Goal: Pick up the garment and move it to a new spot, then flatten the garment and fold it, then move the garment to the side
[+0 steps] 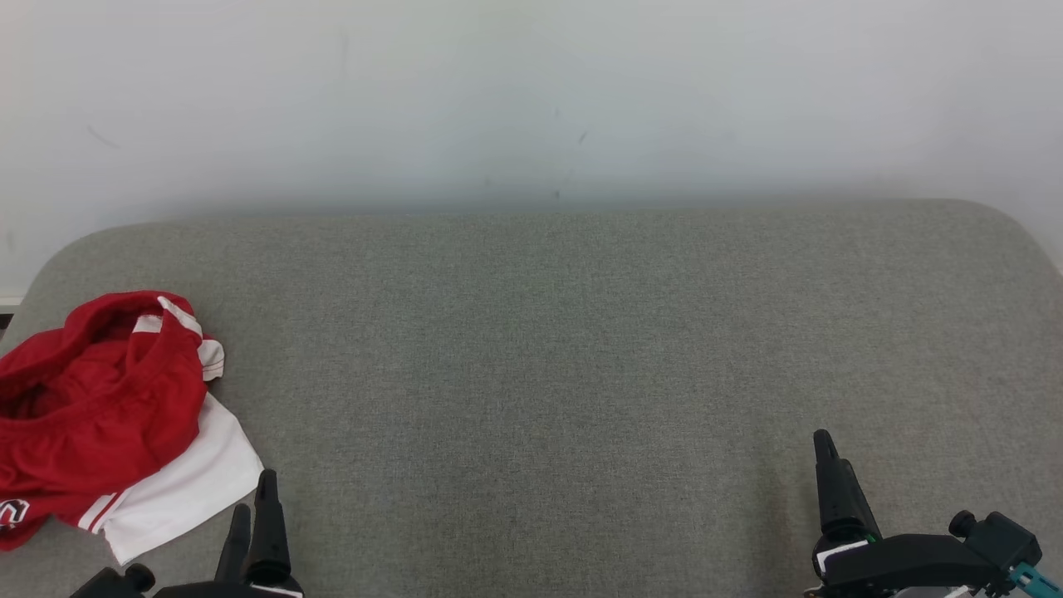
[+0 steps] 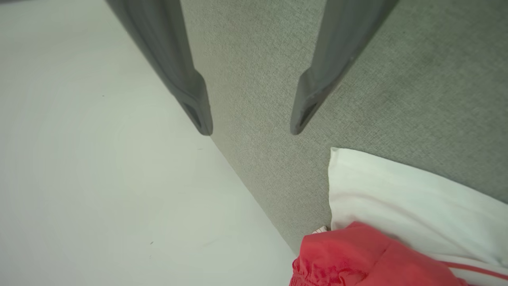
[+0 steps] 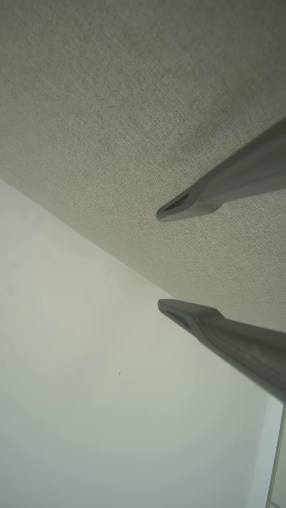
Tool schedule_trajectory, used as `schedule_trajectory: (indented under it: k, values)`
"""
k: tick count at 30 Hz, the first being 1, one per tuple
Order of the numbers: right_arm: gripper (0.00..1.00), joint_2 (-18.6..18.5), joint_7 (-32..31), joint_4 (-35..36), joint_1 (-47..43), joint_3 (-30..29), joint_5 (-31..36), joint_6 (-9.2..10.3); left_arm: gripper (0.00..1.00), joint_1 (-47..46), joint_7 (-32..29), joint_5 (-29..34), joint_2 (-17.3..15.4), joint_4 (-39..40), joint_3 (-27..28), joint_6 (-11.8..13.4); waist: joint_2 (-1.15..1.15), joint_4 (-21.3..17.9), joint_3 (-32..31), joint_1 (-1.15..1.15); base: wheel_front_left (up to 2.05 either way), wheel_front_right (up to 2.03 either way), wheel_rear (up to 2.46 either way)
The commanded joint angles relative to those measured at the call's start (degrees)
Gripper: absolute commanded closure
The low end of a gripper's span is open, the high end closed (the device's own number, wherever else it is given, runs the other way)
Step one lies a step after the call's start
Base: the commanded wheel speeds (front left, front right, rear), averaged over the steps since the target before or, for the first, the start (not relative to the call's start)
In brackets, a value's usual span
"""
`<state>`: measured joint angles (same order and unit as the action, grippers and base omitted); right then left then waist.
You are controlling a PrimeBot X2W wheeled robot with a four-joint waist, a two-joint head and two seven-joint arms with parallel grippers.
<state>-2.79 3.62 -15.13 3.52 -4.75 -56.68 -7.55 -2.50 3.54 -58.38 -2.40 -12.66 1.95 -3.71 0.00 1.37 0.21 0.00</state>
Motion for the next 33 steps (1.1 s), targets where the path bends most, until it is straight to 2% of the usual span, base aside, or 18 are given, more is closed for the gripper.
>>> schedule_trajectory:
  k: [1,13,33]
  values:
    - [0.0,-0.1,0.6,0.9,0.8,0.3,2.3,0.04,0.0,-0.2,0.7,3.1,-0.4,1.0,-0.5,0.5,0.0,0.0,0.0,0.0,0.0,0.0,0.0]
    - [0.0,-0.1,2.8,0.8,0.8,0.2,13.4,0.05,0.0,0.0,2.8,18.2,-0.4,1.7,-2.6,3.5,0.0,0.3,0.1,0.0,0.0,0.0,0.0]
    - [0.0,-0.1,5.8,0.1,0.0,-0.9,28.8,0.07,0.0,-0.1,5.8,34.7,-2.2,2.2,-6.7,4.8,0.0,1.0,0.6,0.0,0.0,0.0,0.0]
